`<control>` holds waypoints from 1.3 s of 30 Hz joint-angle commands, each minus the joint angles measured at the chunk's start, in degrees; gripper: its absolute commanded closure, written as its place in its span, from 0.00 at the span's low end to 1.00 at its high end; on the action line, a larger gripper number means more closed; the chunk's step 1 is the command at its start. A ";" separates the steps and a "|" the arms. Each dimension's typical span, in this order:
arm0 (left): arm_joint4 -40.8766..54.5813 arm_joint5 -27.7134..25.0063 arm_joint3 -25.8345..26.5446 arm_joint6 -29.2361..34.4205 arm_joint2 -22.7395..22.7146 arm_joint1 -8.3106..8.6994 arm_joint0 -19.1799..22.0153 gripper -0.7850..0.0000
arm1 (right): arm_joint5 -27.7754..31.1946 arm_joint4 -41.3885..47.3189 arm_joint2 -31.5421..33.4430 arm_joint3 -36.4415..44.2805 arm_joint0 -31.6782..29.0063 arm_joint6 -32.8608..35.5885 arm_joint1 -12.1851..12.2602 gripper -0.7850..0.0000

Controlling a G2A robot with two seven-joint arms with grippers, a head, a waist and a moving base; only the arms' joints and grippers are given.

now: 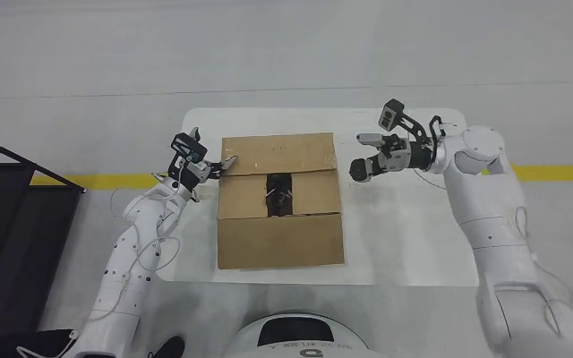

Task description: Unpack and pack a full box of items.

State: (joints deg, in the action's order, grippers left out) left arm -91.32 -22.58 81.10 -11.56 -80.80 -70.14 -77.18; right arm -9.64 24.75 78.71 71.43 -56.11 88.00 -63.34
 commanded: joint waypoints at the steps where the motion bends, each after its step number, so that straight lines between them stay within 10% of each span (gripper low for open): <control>1: 0.00 0.00 0.00 0.00 0.00 0.00 0.00 0.00 | 0.54 0.02 -0.25 -1.51 0.74 0.00 -0.12 0.00; 8: 0.00 0.00 0.00 0.00 0.00 0.00 0.00 0.00 | -4.12 0.87 -2.60 -0.15 -1.35 0.00 0.27 0.00; 21: 0.00 0.00 0.00 0.00 0.00 0.00 0.00 0.00 | -6.65 -3.04 -10.66 2.15 -7.63 0.00 8.65 0.00; 39: 0.00 0.00 0.00 0.00 0.00 0.00 0.00 0.00 | -3.75 3.95 -15.58 2.06 -6.73 -3.64 8.46 0.00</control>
State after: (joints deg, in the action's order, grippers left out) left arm -91.32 -22.58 81.10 -11.56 -80.80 -70.13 -77.18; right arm -13.67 29.90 63.56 73.96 -63.08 85.05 -54.85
